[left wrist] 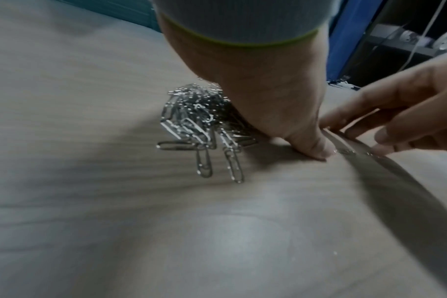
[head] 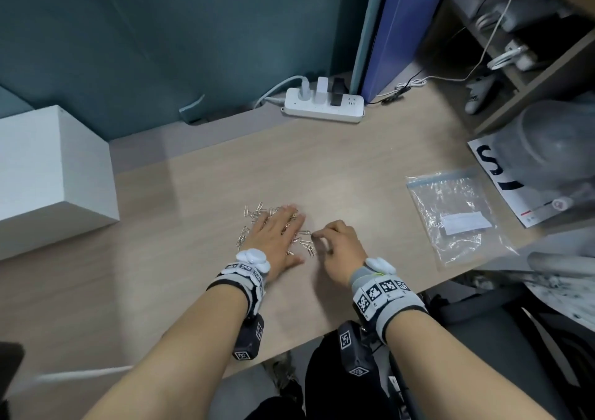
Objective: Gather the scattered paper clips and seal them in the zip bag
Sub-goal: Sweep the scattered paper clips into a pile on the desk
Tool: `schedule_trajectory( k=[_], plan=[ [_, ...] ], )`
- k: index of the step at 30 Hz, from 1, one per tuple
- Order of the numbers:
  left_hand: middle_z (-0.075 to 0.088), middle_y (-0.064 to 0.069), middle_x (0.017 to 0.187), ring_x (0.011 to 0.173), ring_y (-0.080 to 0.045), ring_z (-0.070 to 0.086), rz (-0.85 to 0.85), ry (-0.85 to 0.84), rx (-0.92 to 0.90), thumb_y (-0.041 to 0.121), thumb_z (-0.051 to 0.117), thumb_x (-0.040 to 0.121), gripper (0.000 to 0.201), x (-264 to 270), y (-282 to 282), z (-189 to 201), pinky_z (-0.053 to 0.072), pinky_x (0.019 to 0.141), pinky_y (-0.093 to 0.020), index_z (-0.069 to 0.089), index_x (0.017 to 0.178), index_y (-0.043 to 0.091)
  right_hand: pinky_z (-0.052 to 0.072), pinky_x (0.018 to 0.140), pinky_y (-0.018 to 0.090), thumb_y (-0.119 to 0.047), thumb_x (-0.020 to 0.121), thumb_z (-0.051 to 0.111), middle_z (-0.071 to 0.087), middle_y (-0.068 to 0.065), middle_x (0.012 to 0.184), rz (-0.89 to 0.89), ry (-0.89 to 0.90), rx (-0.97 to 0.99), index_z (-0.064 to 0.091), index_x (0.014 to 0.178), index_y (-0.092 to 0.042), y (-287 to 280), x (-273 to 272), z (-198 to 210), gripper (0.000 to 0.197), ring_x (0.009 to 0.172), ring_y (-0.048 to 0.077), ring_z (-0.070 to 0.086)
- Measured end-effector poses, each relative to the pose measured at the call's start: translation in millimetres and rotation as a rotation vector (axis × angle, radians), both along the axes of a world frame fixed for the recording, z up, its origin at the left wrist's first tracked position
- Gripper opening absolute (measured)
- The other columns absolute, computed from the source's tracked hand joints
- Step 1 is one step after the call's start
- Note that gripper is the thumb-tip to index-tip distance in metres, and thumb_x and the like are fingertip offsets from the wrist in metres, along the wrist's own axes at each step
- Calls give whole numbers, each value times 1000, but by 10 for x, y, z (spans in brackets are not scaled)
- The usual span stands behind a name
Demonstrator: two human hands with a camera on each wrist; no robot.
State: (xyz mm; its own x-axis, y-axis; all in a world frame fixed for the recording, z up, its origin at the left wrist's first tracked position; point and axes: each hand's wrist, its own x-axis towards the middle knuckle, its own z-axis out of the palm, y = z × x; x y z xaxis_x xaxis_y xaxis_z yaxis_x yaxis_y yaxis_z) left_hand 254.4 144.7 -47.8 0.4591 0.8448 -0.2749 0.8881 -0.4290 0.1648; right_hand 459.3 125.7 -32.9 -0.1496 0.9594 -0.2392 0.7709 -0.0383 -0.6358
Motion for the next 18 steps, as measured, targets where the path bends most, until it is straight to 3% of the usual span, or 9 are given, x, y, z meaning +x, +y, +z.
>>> schedule_trajectory(
  k=[3,6,9,11,14,16,18],
  plan=[
    [0,1,171,158,-20,-1,133,-57,47,66,49,92,91,-132,-53,32,3,127,-45,2,161,32,48,92,41,-31,99,59,54,-2,120,-90,-97,53,68,116,-30,-68,29,48,20,110,24,50],
    [4,1,171,157,-20,4,207,-97,18,75,53,82,104,-212,-178,92,7,127,-43,3,161,31,49,83,43,-14,93,53,49,2,115,-184,-298,-111,56,114,-25,-87,104,166,24,107,29,52],
    [21,0,165,151,-24,22,265,-112,26,80,59,71,110,-370,-338,207,20,121,-42,17,158,29,47,75,37,-5,85,49,53,4,104,-132,-337,-245,54,102,-21,-113,39,188,24,93,29,55],
    [35,-1,149,138,-26,40,314,-117,15,81,68,63,111,-482,-427,264,34,112,-42,27,152,29,41,72,32,-7,88,49,59,5,103,-114,-330,-234,58,98,-20,-93,-97,180,19,87,28,55],
    [37,0,129,107,-27,58,437,-169,-94,76,82,48,117,-643,-549,285,54,91,-42,32,143,31,38,70,28,-8,86,54,66,2,102,-50,-252,-241,64,95,-22,-27,-395,168,21,90,28,63],
    [35,1,124,101,-26,59,518,-212,-167,70,90,40,120,-748,-630,262,58,83,-43,31,139,34,38,69,26,-5,84,56,68,1,103,6,-196,-250,67,94,-23,-5,-618,159,23,92,27,65],
    [37,0,123,100,-26,58,543,-232,-226,59,95,41,118,-773,-665,234,57,85,-41,32,137,33,42,69,30,-2,83,56,61,1,104,15,-156,-194,61,94,-25,-11,-717,173,26,88,27,62]
  ],
)
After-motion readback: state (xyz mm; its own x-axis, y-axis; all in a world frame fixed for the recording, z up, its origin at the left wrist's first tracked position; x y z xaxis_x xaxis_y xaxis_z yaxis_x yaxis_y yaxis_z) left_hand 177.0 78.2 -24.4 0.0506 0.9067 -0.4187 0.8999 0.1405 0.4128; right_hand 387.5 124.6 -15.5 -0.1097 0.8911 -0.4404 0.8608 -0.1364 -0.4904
